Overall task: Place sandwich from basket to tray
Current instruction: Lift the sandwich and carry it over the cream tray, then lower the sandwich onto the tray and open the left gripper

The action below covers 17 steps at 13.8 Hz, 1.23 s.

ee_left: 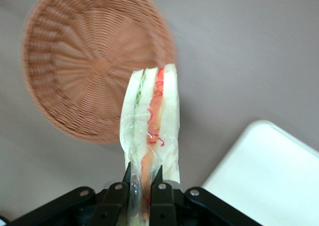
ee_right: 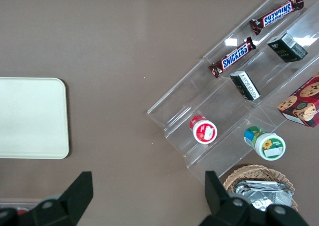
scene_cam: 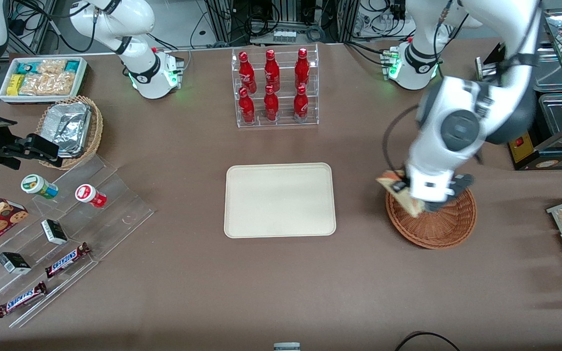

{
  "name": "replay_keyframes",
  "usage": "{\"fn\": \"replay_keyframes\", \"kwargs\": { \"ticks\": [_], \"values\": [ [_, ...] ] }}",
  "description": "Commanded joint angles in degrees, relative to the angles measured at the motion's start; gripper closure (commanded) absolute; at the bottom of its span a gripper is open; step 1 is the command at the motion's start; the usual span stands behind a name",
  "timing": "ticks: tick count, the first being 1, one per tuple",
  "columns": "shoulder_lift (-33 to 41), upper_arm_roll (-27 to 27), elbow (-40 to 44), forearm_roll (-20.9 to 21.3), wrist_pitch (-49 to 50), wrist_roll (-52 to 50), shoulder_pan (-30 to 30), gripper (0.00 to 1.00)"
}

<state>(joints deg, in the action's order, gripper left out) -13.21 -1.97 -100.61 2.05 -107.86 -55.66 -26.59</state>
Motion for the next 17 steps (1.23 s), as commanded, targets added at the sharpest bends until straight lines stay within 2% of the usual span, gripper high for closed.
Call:
{"fn": "replay_keyframes", "kwargs": {
  "ticks": [1,5,7,11,13,17],
  "values": [
    [-5.23,-0.67,5.93,0.5,0.9,-0.94,-8.18,1.0],
    [-18.49,-0.67,17.35,0.5,-2.78,-4.18,-16.99,1.0],
    [-23.16,-0.75,20.01,0.94,-6.99,-4.55,-20.5,1.0],
    [-28.88,-0.84,20.37,1.64,-17.1,-3.66,-23.76,1.0],
    [-31.17,-0.67,22.55,4.97,-18.26,-3.66,-24.03,1.0],
    [-32.76,-0.67,23.27,5.25,-18.35,0.02,-24.73,1.0]
  ]
}}
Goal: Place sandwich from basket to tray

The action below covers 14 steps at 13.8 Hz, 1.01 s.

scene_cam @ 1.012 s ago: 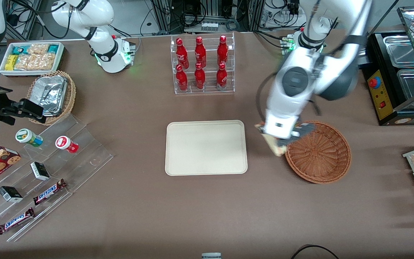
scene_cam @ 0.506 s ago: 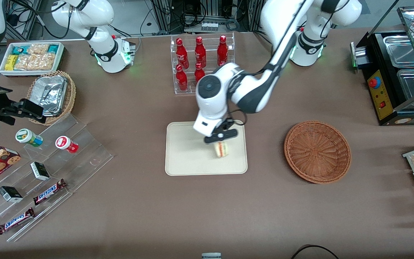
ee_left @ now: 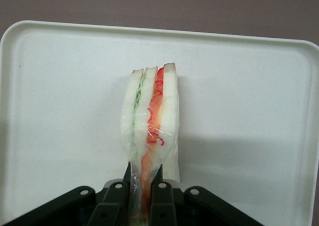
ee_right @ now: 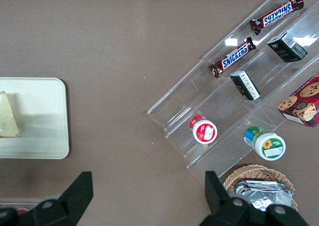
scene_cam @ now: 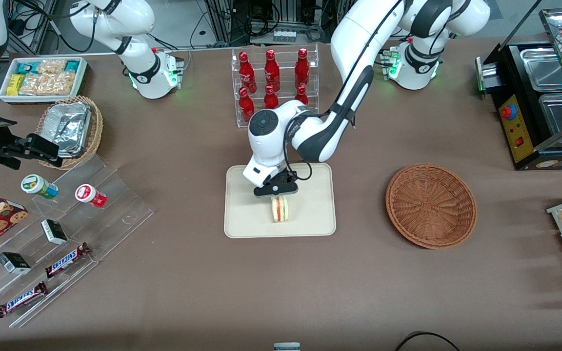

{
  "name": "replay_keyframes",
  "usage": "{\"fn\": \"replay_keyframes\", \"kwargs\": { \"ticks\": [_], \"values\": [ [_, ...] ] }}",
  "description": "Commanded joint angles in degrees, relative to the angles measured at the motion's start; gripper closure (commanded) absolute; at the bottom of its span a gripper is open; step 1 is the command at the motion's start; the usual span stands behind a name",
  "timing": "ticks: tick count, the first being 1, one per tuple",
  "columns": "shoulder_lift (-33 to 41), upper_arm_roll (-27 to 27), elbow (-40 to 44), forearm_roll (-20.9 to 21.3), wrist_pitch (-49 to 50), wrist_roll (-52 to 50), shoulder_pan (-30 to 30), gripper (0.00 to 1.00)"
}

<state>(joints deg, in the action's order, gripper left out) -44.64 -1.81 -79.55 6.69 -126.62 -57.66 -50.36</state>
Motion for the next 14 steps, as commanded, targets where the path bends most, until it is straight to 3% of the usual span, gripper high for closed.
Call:
{"fn": "replay_keyframes", "kwargs": {
  "ticks": [1,2,3,7,10,14],
  "values": [
    [-1.59,-0.82,2.12,0.52,0.41,2.03,-1.06,0.92],
    [-1.59,-0.82,2.12,0.52,0.41,2.03,-0.97,0.37],
    [-1.42,-0.82,2.03,0.61,0.58,2.03,-0.97,0.02],
    [1.65,-0.91,2.2,-0.01,3.82,1.42,-0.71,0.01],
    [8.14,-1.26,1.94,-0.7,10.67,0.98,0.08,0.01],
    [19.74,-1.09,0.54,-2.82,24.46,1.94,7.54,0.01]
  ]
}}
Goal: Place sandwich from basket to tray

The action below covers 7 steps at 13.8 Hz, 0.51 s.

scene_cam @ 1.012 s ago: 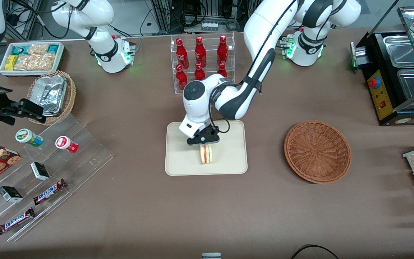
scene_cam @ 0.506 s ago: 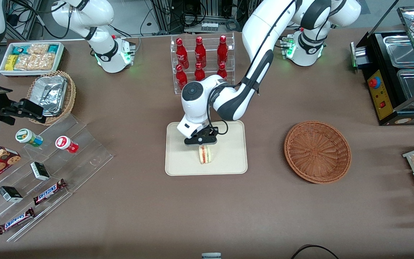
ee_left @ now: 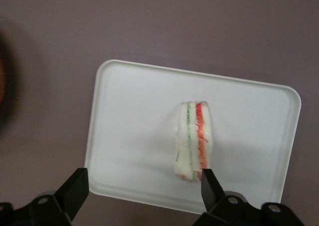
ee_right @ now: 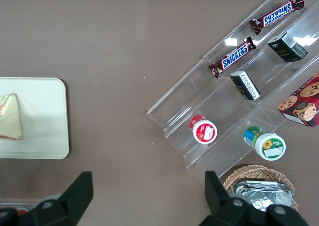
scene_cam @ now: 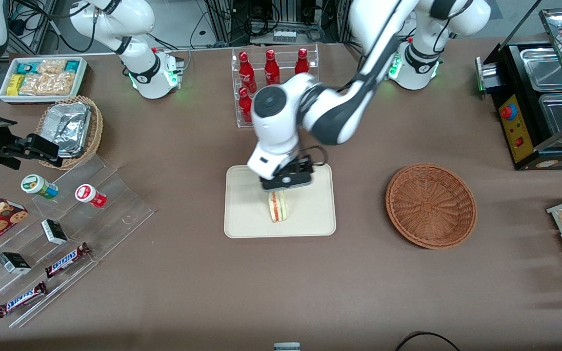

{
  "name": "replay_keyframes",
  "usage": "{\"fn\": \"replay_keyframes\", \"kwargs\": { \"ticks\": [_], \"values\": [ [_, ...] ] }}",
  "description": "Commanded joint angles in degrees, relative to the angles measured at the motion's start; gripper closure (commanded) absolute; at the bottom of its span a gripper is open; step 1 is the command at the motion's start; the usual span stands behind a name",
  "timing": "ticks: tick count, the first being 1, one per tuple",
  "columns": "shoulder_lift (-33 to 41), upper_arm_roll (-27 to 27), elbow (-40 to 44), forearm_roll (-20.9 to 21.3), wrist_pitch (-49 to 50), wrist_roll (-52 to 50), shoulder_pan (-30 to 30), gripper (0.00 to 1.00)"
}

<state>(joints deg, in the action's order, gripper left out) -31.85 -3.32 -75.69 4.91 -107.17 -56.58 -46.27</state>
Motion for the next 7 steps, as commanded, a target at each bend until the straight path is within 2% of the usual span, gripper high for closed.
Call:
{"fn": "replay_keyframes", "kwargs": {
  "ticks": [1,3,7],
  "values": [
    [9.85,0.42,-3.94,-1.04,8.0,1.03,5.12,0.01],
    [15.47,0.33,-6.13,-0.95,12.32,3.56,9.16,0.01],
    [26.98,0.33,-13.32,-0.95,18.49,18.31,18.83,0.01]
  ]
}}
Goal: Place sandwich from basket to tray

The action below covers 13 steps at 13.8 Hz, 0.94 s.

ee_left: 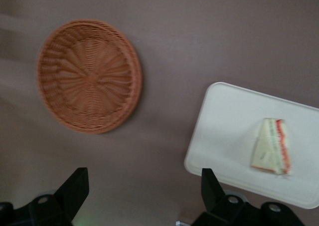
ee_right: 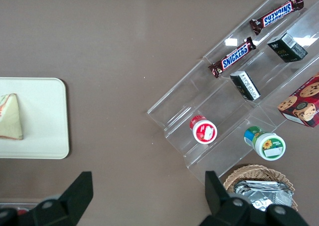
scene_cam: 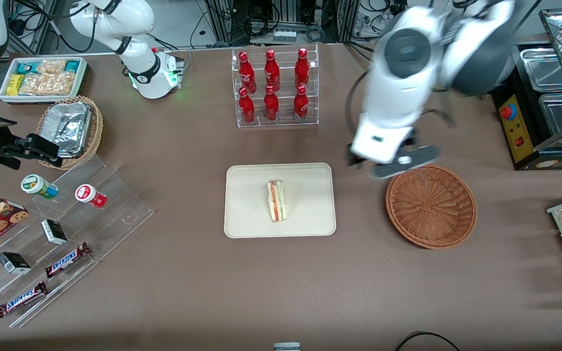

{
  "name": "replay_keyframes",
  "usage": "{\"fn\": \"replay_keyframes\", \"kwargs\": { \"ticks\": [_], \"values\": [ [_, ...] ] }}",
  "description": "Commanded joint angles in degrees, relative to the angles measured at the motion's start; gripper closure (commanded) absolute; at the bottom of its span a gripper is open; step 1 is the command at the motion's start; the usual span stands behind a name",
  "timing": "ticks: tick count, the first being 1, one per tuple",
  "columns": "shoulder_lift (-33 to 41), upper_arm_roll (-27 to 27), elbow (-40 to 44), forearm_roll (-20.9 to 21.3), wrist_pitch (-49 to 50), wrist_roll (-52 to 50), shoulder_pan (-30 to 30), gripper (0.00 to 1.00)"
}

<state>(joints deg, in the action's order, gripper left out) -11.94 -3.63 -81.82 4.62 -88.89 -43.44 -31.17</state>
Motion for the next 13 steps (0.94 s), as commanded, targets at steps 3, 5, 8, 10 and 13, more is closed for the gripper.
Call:
{"fn": "replay_keyframes", "kwargs": {
  "ticks": [3,5,8,10,13],
  "values": [
    [15.7,0.56,-15.54,-0.75,0.21,20.0,11.72,0.01],
    [18.35,0.56,-17.05,-3.11,1.34,31.69,18.57,0.01],
    [19.59,0.56,-16.97,-4.97,3.37,43.51,26.24,0.01],
    [18.89,0.73,-15.75,-4.88,3.37,43.87,27.91,0.01],
    [17.4,1.0,-13.72,-4.8,3.37,43.35,27.83,0.01]
  ]
}}
